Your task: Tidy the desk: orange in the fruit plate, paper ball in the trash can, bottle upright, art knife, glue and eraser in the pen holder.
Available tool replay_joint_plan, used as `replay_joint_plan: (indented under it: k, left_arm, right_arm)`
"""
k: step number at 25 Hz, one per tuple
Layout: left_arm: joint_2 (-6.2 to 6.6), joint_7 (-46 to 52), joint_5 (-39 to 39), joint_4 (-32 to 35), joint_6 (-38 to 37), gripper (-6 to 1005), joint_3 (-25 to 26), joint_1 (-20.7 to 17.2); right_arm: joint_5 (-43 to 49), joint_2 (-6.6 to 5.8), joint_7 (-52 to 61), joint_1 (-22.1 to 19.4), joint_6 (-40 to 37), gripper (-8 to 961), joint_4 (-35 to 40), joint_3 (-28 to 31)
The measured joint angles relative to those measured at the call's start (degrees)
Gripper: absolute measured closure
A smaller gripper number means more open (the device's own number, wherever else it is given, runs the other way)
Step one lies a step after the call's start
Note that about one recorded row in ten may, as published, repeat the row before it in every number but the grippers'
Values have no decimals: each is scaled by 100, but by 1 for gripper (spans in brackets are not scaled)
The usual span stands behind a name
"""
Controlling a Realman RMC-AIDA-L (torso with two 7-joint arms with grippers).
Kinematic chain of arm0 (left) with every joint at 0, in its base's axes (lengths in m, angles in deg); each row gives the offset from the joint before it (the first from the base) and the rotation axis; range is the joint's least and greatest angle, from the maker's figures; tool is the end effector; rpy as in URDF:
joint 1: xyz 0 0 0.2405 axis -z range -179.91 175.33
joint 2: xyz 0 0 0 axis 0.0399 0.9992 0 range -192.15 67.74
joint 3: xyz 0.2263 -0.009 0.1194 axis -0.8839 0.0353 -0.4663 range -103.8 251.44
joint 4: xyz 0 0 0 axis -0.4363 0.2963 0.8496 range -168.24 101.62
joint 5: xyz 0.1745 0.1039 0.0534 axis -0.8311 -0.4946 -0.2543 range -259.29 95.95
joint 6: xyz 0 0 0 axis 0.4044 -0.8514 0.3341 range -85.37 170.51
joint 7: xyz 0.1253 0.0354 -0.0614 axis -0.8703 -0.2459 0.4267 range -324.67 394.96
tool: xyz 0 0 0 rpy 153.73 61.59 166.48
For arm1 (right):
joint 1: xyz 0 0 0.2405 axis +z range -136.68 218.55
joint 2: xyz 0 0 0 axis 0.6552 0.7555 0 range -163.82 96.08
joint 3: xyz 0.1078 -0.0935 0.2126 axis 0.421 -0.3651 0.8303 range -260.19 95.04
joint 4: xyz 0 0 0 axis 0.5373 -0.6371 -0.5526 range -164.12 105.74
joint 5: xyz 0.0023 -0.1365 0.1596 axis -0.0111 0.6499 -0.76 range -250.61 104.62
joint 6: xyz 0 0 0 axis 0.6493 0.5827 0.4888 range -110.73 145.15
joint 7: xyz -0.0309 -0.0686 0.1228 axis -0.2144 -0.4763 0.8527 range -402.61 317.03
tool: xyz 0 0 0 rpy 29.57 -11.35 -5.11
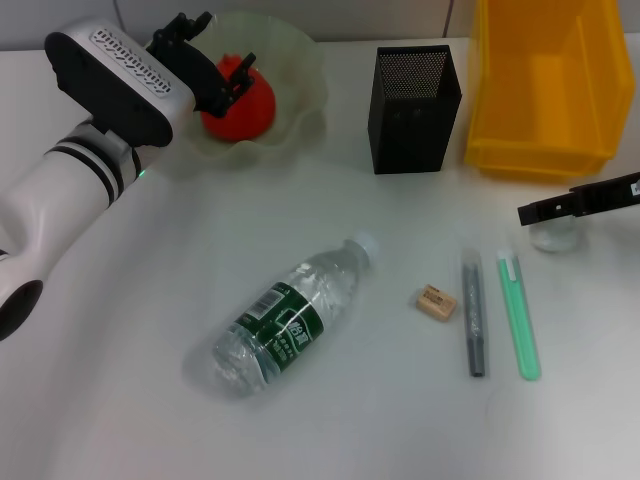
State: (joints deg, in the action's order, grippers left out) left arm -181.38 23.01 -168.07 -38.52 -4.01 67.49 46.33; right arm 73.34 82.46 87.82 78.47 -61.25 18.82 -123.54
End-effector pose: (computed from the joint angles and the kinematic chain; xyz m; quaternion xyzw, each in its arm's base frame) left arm -0.2391 0.4247 -0.0633 -0.8426 -0.0117 -0.1098 0.5271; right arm 0.2903 0.3793 0.0384 -0.8335 0.5130 0.0039 0.2050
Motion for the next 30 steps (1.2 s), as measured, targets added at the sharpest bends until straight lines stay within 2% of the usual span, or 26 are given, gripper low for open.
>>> replay_joint_plan:
  k: [11, 22, 24, 26, 27, 28, 29, 30]
  left_arm:
    - [0, 0, 1, 122, 0, 325, 0, 40]
    - [0, 0, 1, 142, 0, 326, 0, 51]
    - [0, 0, 1, 143, 0, 326, 0, 48]
    - [0, 18, 0, 144, 0, 326, 0, 20]
    - [0, 18, 0, 144, 0, 326, 0, 20]
    - [0, 18, 0, 144, 0, 326, 0, 20]
    - [0, 27, 1, 143, 0, 326, 0, 16]
    - [0, 34, 0, 129, 0, 326, 0, 9]
  right_arm:
    - [385, 18, 248, 69, -34, 177, -36, -17]
    - [317, -26, 272, 71, -281, 454, 193, 65]
    - [-106, -43, 228, -111, -687, 496, 679, 220]
    - [-727, -86, 111, -335, -882, 498, 1008, 275]
    - [-727, -86, 111, -335, -882, 499, 1008, 275]
    - [-1064, -114, 18, -440, -907, 500, 1110, 282]
    - [-1898, -166, -282, -674, -869, 501, 1207, 304]
    - [-1898, -166, -282, -674, -869, 502, 1207, 304]
